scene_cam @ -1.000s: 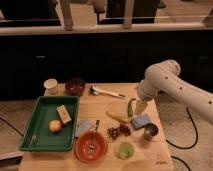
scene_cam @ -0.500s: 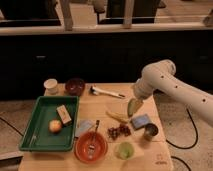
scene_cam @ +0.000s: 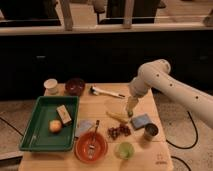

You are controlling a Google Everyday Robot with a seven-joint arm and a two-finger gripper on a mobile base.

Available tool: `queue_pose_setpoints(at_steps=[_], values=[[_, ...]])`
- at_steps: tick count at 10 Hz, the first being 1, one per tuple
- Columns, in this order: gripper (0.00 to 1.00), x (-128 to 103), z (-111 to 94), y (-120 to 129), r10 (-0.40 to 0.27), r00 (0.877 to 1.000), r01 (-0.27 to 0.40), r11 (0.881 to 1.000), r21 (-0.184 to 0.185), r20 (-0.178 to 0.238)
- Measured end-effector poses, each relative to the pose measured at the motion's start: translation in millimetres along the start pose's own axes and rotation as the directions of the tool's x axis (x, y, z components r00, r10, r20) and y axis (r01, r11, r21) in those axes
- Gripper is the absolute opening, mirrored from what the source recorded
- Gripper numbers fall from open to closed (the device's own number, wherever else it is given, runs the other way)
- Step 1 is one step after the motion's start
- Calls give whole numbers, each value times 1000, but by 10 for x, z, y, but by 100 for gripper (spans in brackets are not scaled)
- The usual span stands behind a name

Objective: Place brush in table surface

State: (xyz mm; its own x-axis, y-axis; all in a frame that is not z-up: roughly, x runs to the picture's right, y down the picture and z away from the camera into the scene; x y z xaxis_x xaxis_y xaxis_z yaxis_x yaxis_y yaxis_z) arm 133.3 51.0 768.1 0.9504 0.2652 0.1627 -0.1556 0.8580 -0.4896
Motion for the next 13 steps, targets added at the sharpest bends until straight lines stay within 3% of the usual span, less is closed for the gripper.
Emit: queue_pose_setpoints(at_steps=[13], values=[[80,-285,254,-264,47,995,-44,998,-37,89]])
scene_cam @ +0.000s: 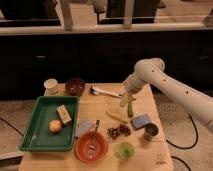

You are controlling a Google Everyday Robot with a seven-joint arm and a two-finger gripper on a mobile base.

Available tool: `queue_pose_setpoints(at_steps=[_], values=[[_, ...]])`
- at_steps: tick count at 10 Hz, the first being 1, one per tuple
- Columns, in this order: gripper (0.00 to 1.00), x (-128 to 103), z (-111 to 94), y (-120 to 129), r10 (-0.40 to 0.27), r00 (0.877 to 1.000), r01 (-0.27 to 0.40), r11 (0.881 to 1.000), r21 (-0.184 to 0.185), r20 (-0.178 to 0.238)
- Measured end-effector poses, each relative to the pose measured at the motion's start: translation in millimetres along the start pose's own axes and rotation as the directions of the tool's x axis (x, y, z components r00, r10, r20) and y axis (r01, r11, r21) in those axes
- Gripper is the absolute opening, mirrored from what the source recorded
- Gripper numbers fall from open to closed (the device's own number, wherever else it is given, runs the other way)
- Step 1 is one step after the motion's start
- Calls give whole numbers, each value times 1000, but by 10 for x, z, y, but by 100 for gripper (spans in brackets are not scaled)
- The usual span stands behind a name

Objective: Place brush in table surface

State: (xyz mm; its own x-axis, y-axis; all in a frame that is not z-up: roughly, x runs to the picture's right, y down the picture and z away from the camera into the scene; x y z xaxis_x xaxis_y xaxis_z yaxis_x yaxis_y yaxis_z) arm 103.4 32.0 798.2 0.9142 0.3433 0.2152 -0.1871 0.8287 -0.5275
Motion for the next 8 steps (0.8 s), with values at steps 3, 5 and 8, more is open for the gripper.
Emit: queue_pose_setpoints(at_steps=[3,5,8], values=[[80,-29,69,-72,13,1000,-13,1000,-10,12],[80,-75,113,-113,17,1000,-16,1000,-16,20],[80,-61,204,-198,34,999,-34,999,-22,29]])
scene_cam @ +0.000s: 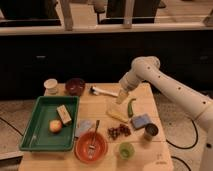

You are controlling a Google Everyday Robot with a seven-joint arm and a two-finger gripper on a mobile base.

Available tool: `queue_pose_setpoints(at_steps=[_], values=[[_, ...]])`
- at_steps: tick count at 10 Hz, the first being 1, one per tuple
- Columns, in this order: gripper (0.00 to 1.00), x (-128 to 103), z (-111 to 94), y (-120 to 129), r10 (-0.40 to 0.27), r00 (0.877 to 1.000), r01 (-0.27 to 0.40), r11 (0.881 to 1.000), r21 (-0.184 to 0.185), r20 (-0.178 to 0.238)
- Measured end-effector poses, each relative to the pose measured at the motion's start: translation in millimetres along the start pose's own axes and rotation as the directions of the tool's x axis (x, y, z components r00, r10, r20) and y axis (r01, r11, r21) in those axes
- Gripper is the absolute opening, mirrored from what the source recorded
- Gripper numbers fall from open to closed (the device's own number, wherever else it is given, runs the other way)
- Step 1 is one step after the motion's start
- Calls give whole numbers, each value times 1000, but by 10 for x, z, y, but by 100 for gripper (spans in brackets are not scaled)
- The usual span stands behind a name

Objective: Place brush in table surface

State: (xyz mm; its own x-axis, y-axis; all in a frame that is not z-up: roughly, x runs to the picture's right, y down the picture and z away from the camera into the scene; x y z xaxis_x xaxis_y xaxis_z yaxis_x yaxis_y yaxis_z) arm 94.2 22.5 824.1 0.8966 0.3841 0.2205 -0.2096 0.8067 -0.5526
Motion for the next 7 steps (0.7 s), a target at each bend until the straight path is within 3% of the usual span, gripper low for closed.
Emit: queue_pose_setpoints(at_steps=[7], values=[[80,55,309,-144,47,999,-47,999,-25,15]])
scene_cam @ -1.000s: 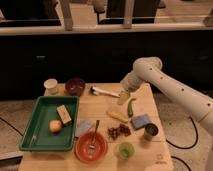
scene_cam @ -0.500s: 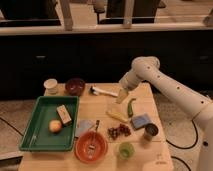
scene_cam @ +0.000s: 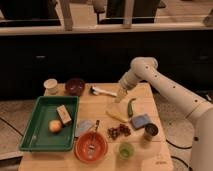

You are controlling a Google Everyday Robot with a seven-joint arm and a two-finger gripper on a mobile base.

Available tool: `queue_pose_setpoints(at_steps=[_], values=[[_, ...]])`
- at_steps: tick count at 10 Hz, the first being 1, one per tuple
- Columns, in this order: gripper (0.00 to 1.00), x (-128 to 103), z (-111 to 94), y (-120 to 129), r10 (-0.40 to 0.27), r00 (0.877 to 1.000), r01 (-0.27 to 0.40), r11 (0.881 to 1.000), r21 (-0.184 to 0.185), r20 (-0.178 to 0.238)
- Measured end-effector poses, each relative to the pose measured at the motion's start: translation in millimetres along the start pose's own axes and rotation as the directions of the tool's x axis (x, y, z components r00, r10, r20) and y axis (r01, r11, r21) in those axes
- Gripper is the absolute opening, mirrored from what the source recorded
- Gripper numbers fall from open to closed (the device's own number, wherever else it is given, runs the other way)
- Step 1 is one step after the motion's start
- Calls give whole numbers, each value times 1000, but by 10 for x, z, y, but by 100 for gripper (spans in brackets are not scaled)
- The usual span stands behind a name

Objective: Place brush in table surface

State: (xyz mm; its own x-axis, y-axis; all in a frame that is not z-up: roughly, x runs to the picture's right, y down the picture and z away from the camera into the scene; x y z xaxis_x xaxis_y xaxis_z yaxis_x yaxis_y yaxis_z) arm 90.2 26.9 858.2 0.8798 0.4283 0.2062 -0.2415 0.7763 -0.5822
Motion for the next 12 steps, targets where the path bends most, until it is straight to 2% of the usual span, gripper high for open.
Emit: queue_pose_setpoints(at_steps=[5,9,12], values=[[80,92,234,-56,35,999,-35,999,-13,12],[80,211,524,-48,75,997,-73,997,-39,28],[80,245,596,-51,93,995,-92,995,-47,38]])
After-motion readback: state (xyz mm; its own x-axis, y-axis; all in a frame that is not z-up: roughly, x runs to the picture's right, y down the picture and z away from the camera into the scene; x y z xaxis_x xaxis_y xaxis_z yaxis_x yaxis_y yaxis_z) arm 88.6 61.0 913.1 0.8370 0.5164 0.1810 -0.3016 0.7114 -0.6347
